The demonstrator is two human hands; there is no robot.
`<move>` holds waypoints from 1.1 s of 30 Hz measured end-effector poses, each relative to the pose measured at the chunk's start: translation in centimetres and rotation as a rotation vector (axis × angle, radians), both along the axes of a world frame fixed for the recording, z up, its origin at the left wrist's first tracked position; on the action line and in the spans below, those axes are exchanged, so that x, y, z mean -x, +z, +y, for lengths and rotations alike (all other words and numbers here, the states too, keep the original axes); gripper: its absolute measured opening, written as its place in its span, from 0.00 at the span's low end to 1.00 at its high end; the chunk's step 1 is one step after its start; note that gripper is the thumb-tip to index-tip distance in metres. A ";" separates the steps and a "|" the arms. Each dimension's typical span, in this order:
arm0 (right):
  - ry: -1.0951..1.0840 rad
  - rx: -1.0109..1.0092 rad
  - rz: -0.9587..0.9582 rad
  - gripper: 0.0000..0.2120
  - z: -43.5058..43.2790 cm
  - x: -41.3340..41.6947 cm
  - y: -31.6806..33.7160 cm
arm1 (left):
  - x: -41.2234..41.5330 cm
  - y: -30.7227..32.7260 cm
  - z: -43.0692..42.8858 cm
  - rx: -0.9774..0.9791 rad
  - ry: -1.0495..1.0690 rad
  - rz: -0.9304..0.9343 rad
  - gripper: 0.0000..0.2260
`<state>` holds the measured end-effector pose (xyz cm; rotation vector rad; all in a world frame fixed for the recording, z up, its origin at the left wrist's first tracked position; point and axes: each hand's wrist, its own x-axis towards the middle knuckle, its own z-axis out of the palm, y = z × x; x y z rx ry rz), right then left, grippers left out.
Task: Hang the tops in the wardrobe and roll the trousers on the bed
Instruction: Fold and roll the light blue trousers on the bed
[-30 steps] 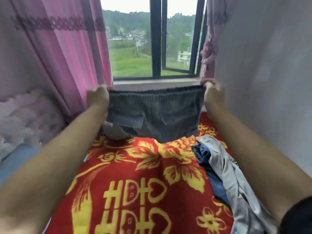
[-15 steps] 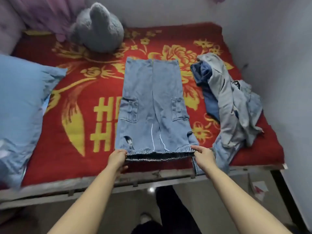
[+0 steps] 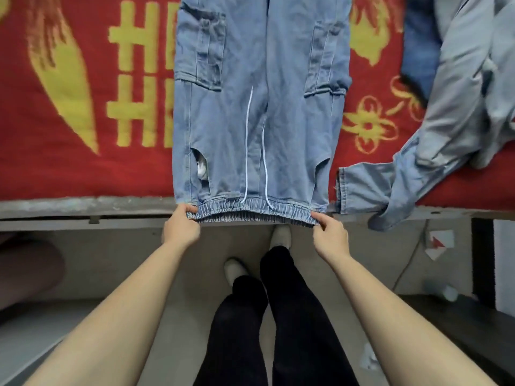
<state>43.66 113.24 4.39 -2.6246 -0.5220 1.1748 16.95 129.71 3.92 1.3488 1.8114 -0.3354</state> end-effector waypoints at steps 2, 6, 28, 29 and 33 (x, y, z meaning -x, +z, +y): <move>0.127 0.030 0.002 0.22 -0.6 0.1 -2.7 | -0.3 -2.5 -0.5 0.096 -0.172 0.119 0.22; 0.433 0.141 0.058 0.19 -0.3 -1.5 -4.6 | -2.5 -4.6 -0.7 0.276 -0.381 0.377 0.21; -0.252 -0.179 0.170 0.21 14.3 -16.2 -7.8 | -26.3 -6.1 -3.6 -0.096 -0.625 -0.016 0.10; -0.358 -0.229 0.276 0.18 14.7 -16.0 -7.2 | -25.9 -5.6 -2.9 -0.049 -0.586 -0.064 0.07; -0.406 -0.368 0.421 0.09 17.8 -14.9 -3.8 | -22.6 -1.7 -0.5 0.109 -0.359 -0.334 0.07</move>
